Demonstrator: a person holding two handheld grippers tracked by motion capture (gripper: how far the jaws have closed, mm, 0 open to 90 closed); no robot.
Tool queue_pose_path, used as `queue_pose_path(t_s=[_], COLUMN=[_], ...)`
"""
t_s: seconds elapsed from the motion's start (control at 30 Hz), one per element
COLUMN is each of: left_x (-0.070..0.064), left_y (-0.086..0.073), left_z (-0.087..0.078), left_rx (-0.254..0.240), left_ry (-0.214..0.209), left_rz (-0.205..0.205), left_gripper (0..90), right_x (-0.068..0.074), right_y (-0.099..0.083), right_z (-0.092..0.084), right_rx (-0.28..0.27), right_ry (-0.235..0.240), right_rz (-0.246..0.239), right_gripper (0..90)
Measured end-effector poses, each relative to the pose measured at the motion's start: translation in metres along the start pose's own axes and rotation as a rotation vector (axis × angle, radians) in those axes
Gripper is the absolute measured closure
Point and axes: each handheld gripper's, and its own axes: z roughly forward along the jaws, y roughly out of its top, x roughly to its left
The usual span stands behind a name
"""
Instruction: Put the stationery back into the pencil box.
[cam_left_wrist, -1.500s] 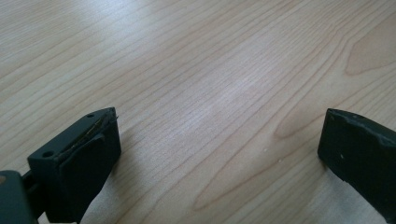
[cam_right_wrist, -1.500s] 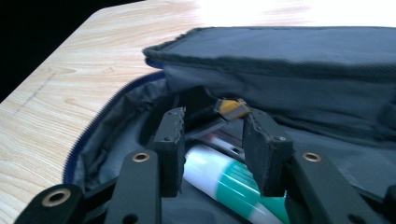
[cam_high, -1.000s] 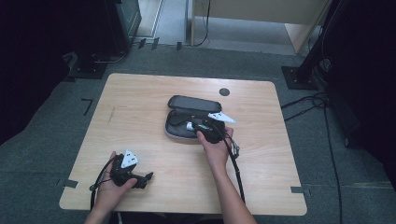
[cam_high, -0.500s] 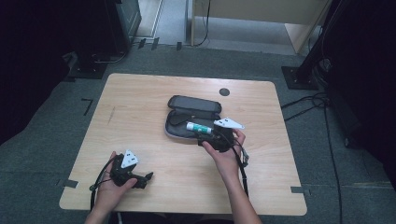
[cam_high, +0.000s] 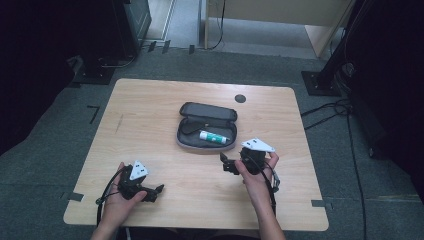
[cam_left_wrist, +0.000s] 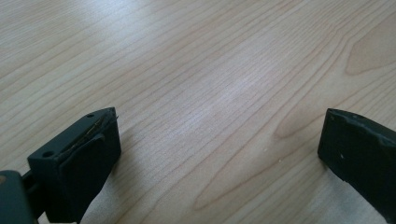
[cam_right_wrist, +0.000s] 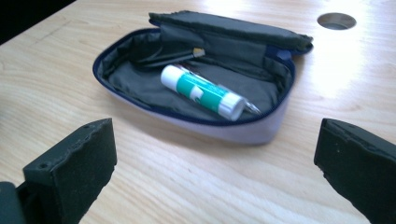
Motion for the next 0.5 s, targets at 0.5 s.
queue_pose_path(t_s=[0.5], left_x=[0.0], left_y=[0.0], left_z=[0.0], left_rx=[0.0], left_ry=[0.0], left_rz=[0.0], left_gripper=[0.0], right_x=[-0.026], right_y=[-0.025], right_z=[-0.022], right_rx=[0.024], right_ry=[-0.043], right_rz=[0.015], right_gripper=[0.0])
